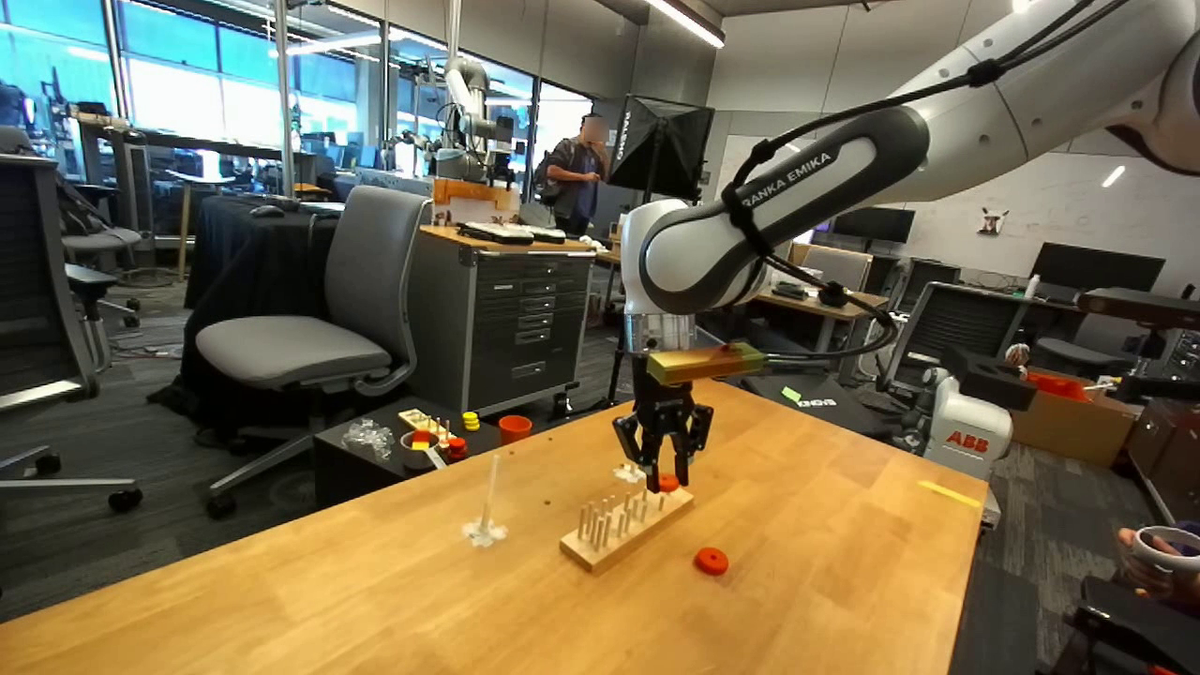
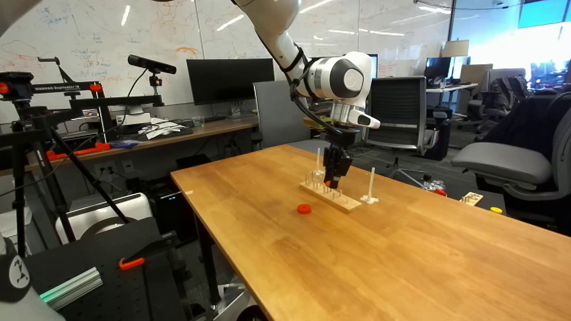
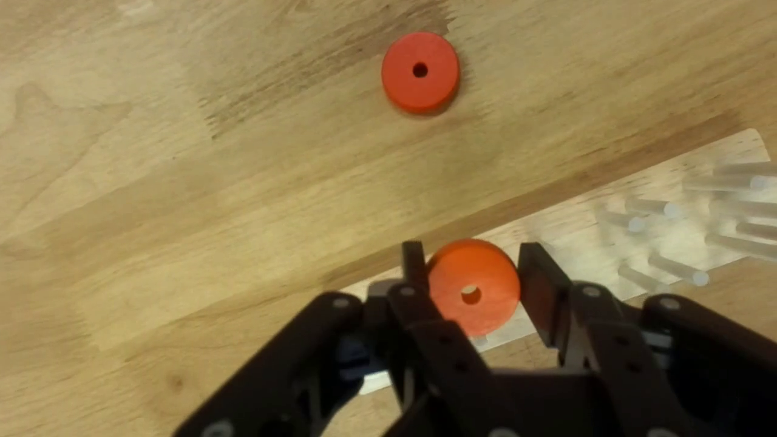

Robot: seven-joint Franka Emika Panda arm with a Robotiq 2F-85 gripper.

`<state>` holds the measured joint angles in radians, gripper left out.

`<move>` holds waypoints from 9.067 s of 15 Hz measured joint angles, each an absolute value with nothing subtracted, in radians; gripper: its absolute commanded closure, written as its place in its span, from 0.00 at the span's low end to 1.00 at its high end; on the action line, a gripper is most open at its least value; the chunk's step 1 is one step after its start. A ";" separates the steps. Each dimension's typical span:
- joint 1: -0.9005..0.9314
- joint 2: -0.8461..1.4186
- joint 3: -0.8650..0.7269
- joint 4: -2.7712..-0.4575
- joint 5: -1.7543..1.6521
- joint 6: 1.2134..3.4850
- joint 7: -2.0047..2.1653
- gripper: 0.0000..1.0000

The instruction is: Pick up the orange ring on the right and put it on the wooden stand

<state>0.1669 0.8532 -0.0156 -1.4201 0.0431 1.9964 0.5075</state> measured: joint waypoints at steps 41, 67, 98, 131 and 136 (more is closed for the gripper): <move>0.164 0.954 -0.020 -1.290 0.050 1.907 0.517 0.83; 0.162 0.960 -0.020 -1.283 0.050 1.876 0.500 0.83; 0.164 0.871 -0.016 -1.419 0.050 1.894 0.442 0.83; 0.161 0.868 -0.017 -1.414 0.050 1.893 0.442 0.83; 0.159 0.869 -0.017 -1.397 0.050 1.893 0.442 0.83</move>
